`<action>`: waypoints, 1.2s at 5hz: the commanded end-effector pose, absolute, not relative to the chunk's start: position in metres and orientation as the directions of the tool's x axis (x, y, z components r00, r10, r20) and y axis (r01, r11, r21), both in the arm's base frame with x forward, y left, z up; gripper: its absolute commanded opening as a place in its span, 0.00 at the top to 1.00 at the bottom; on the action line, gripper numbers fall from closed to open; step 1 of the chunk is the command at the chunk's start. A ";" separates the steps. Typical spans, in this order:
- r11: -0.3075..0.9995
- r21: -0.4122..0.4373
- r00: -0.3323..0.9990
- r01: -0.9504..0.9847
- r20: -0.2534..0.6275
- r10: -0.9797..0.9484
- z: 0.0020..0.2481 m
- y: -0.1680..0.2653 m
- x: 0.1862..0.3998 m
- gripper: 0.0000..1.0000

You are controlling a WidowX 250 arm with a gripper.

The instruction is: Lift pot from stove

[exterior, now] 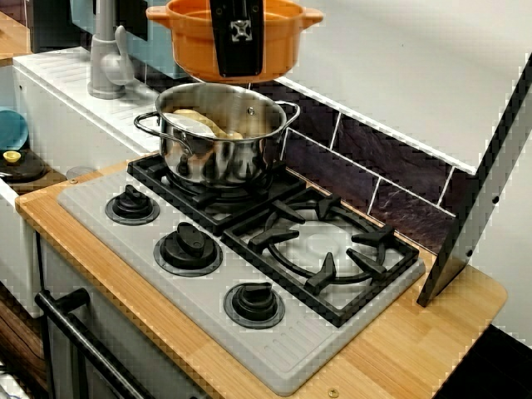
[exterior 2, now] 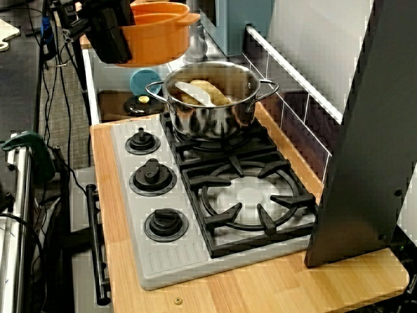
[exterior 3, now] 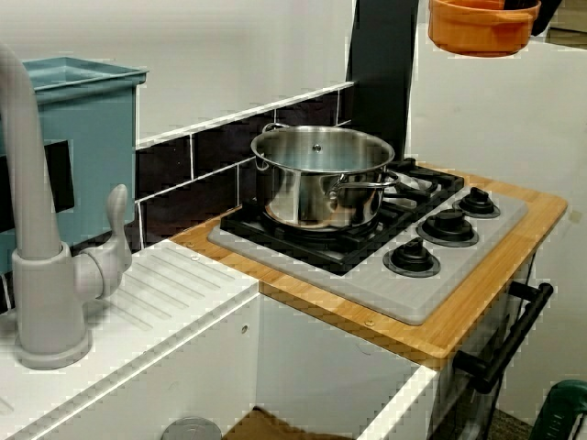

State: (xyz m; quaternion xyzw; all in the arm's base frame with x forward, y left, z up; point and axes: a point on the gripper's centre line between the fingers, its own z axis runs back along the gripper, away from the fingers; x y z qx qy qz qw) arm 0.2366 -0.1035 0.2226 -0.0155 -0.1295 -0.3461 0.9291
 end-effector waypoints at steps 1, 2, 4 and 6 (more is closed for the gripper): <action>0.762 0.081 0.713 0.642 0.302 -0.633 0.235 -0.103 0.234 1.00; 0.762 0.084 0.713 0.642 0.302 -0.633 0.234 -0.103 0.233 1.00; 0.764 0.087 0.713 0.639 0.304 -0.631 0.236 -0.102 0.232 1.00; 0.765 0.086 0.713 0.638 0.307 -0.630 0.238 -0.101 0.232 1.00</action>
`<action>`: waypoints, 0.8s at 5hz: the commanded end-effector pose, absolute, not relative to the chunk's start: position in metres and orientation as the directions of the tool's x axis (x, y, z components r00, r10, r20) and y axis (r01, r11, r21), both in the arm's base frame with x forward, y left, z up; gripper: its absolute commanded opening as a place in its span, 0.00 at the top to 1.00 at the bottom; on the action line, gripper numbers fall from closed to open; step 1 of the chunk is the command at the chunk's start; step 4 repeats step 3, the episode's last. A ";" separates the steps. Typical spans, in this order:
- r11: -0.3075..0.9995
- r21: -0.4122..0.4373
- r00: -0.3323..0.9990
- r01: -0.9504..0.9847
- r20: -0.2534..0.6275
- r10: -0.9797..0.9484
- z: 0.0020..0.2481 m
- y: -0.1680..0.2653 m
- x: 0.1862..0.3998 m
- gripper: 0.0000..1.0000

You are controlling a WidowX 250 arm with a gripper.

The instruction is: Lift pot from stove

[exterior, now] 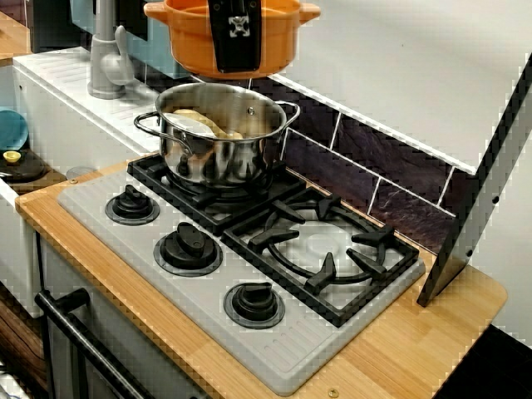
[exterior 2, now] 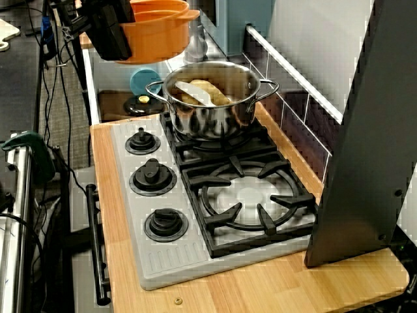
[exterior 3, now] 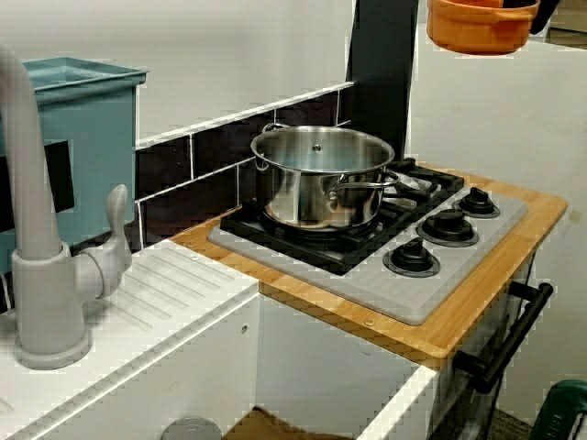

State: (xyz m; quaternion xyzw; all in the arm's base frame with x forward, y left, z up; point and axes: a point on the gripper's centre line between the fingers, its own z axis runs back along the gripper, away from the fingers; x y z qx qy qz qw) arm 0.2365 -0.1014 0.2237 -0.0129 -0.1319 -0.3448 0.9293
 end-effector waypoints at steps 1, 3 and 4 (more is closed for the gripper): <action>0.767 0.088 0.715 0.636 0.307 -0.628 0.238 -0.101 0.233 1.00; 0.768 0.090 0.716 0.634 0.309 -0.627 0.239 -0.101 0.233 1.00; 0.768 0.090 0.716 0.634 0.309 -0.627 0.239 -0.101 0.233 1.00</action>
